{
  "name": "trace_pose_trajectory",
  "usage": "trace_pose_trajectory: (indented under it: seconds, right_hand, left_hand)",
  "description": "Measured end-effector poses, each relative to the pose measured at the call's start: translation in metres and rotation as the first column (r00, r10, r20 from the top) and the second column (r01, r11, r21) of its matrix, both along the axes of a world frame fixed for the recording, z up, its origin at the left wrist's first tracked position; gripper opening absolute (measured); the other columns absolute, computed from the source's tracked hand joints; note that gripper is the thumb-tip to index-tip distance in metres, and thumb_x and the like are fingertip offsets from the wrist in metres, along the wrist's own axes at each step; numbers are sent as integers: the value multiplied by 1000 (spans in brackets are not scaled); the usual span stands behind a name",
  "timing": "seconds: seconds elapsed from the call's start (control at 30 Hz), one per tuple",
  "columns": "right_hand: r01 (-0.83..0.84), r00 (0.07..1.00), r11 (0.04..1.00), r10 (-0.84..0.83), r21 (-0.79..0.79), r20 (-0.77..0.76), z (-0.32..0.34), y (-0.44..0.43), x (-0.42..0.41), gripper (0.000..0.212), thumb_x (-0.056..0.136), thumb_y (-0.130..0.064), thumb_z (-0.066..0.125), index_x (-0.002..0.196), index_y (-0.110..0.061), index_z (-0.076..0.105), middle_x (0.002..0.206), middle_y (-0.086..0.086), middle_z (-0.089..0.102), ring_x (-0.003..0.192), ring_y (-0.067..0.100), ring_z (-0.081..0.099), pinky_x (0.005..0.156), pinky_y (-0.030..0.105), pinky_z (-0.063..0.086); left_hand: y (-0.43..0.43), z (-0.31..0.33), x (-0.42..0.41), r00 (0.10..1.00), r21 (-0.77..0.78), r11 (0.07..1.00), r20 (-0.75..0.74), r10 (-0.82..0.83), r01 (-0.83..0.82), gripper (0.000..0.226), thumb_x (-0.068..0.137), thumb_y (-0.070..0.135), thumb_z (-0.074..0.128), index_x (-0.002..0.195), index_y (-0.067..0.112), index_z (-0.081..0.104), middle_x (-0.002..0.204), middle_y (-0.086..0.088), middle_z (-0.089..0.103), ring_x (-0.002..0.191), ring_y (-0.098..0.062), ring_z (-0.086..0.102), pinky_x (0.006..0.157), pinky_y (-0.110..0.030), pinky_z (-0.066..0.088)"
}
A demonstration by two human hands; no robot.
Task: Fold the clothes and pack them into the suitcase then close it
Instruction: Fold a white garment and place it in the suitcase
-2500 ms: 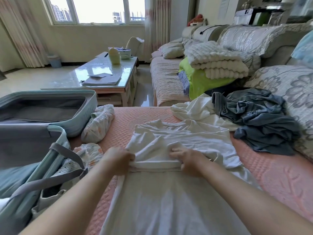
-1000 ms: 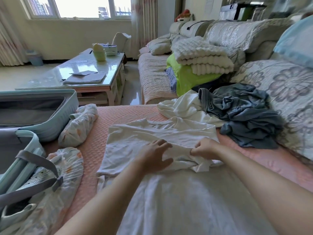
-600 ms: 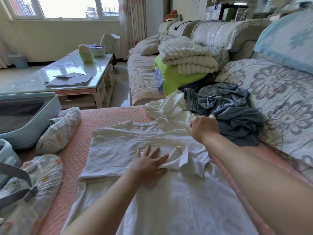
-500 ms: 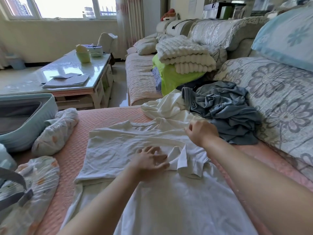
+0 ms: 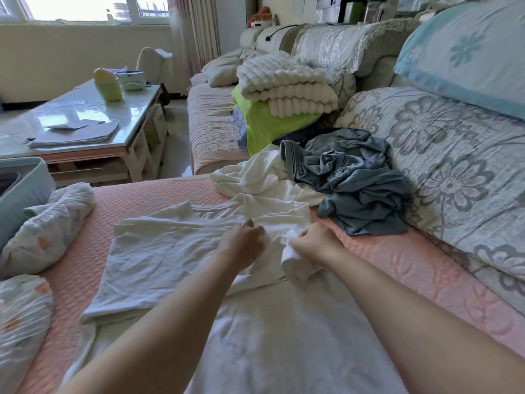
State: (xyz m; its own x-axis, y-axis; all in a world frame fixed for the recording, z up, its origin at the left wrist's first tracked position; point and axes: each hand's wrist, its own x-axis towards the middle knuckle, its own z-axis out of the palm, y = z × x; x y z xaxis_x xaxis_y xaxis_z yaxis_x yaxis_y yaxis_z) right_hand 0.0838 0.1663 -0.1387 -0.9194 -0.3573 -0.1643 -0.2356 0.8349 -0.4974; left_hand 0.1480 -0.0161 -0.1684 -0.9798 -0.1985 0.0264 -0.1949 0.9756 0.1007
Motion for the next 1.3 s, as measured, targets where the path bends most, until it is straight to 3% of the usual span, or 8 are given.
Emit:
trace_pose_trajectory:
  seconds: [0.1, 0.2, 0.37, 0.47, 0.67, 0.8, 1.1, 1.3]
  right_hand:
    - [123, 988, 984, -109, 129, -109, 18, 9, -31, 39, 73, -37, 52, 98, -15, 73, 104, 6, 71, 96, 30, 66, 77, 32, 52]
    - [170, 956, 947, -91, 274, -278, 16, 11, -44, 28, 88, -19, 52, 112, -20, 67, 119, 4, 67, 111, 27, 62, 89, 36, 44]
    - [-218, 719, 962, 274, 166, -639, -17, 5, -26, 36, 82, -4, 53, 111, -21, 69, 110, 4, 64, 103, 28, 58, 85, 39, 42]
    - [-392, 733, 916, 368, 87, -573, -26, 4, -3, 29, 82, -24, 48, 93, -23, 74, 100, -2, 68, 98, 24, 62, 85, 37, 40]
    - [-223, 871, 944, 305, 243, -386, -22, 23, 7, 74, 72, -74, 27, 125, -36, 62, 132, -6, 57, 125, 19, 48, 109, 43, 24]
    - [11, 937, 935, 114, 356, -329, -10, 27, 15, 74, 77, -66, 39, 137, -22, 45, 136, 13, 43, 127, 32, 38, 104, 40, 33]
    - [1, 928, 980, 73, 199, -365, 6, 32, 23, 45, 91, -18, 51, 135, -21, 47, 132, 9, 56, 120, 29, 52, 95, 37, 42]
    - [-45, 870, 940, 204, 339, -449, 2, 26, 11, 38, 89, -14, 48, 125, -20, 61, 130, 7, 53, 117, 26, 49, 102, 38, 40]
  left_hand:
    - [-4, 2, -6, 970, 104, 994, -238, 51, -27, 20, 101, 19, 45, 109, 16, 63, 112, -7, 58, 95, -33, 63, 70, -38, 52]
    - [-8, -3, -7, 945, 243, 968, -300, 130, -56, 23, 96, 14, 53, 118, 16, 59, 123, -5, 51, 96, -33, 60, 70, -38, 50]
    - [-13, -22, 12, 994, 80, 996, -96, 44, -36, 48, 98, 40, 44, 145, 34, 40, 159, -1, 25, 143, -27, 30, 115, -47, 27]
    - [-20, -26, 36, 993, 57, 993, -39, 110, -107, 59, 97, 57, 26, 152, 36, 29, 165, -2, 12, 151, -23, 12, 122, -48, 9]
    - [-18, -16, 89, 918, -51, 961, -285, -276, 274, 62, 78, 72, 56, 126, 33, 56, 127, 6, 50, 112, -17, 51, 84, -34, 47]
    - [-11, -18, 105, 839, -92, 910, -359, -409, 404, 21, 85, 34, 59, 103, 25, 65, 96, 4, 59, 87, -22, 60, 64, -31, 51]
    - [-6, -7, 124, 887, 68, 963, -411, -210, 259, 29, 76, 20, 38, 65, 21, 65, 71, 8, 61, 54, -22, 58, 41, -30, 47]
    - [-17, 5, 79, 924, 82, 992, -379, -59, 97, 25, 87, 5, 45, 91, 17, 67, 93, -2, 63, 72, -29, 62, 58, -35, 51]
